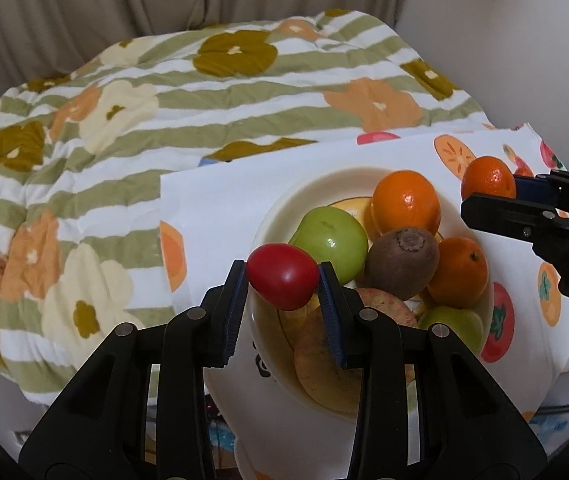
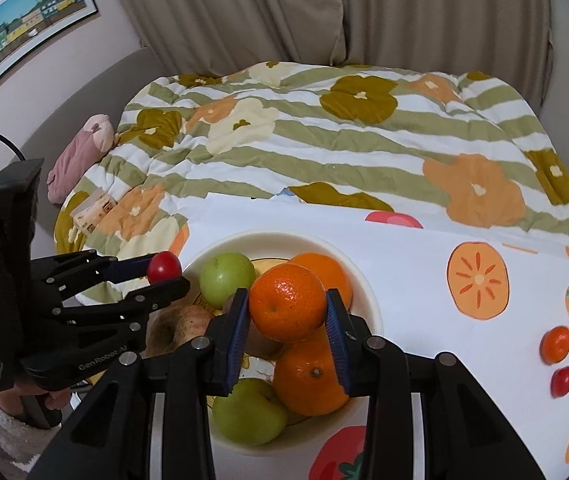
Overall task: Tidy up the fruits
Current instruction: 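Carry the red tomato and the tangerine over the duck bowl with both grippers, then open the left gripper to drop the tomato while the right releases the tangerine into the bowl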
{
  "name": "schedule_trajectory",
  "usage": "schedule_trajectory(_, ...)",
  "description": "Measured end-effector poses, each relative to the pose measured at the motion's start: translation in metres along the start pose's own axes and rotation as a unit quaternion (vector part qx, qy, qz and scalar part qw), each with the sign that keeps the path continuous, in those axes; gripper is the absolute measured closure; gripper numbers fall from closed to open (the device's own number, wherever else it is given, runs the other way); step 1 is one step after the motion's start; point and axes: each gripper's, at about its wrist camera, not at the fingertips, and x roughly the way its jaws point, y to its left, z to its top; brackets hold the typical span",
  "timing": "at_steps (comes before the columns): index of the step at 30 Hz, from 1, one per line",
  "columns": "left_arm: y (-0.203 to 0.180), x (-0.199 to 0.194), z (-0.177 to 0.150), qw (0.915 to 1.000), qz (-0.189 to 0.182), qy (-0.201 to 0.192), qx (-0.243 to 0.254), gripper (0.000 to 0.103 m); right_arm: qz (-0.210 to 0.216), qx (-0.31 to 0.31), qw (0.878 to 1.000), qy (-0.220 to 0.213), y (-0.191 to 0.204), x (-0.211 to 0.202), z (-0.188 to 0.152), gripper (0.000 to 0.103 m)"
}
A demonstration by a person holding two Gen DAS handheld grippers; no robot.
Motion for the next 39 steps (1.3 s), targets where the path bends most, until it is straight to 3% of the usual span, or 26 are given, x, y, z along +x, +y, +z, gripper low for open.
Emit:
schedule_trajectory(8,0.001,0.000,0.002,0.9998,-0.015,0.001,0.015,0.059,-0.009,0.013,1.000,-0.003,0.003,0.003,0.003,0.069)
schedule_trajectory(9,0.001,0.000,0.002,0.9997,-0.015,0.001,0.018,0.054,-0.010,0.014,1.000,-0.003,0.003,0.003,0.003,0.069)
schedule_trajectory(11,0.001,-0.003,0.002,0.9997,-0.008,-0.008,0.020,0.016,-0.011,0.015,1.000,-0.005,0.004,0.003,0.004,0.069)
schedule_trajectory(13,0.004,-0.013,0.001,0.9994,-0.016,-0.027,0.014,0.008,-0.012,0.014,1.000,-0.005,0.005,0.003,0.005,0.069)
schedule_trajectory(25,0.014,-0.038,-0.003,0.9994,-0.001,-0.036,-0.002,0.007,0.005,-0.005,1.000,0.005,0.012,0.002,0.023,0.069)
schedule_trajectory(39,0.028,-0.038,-0.010,0.9987,0.004,-0.042,-0.028,0.007,0.024,-0.046,0.998,0.029,0.019,0.041,0.042,0.069)
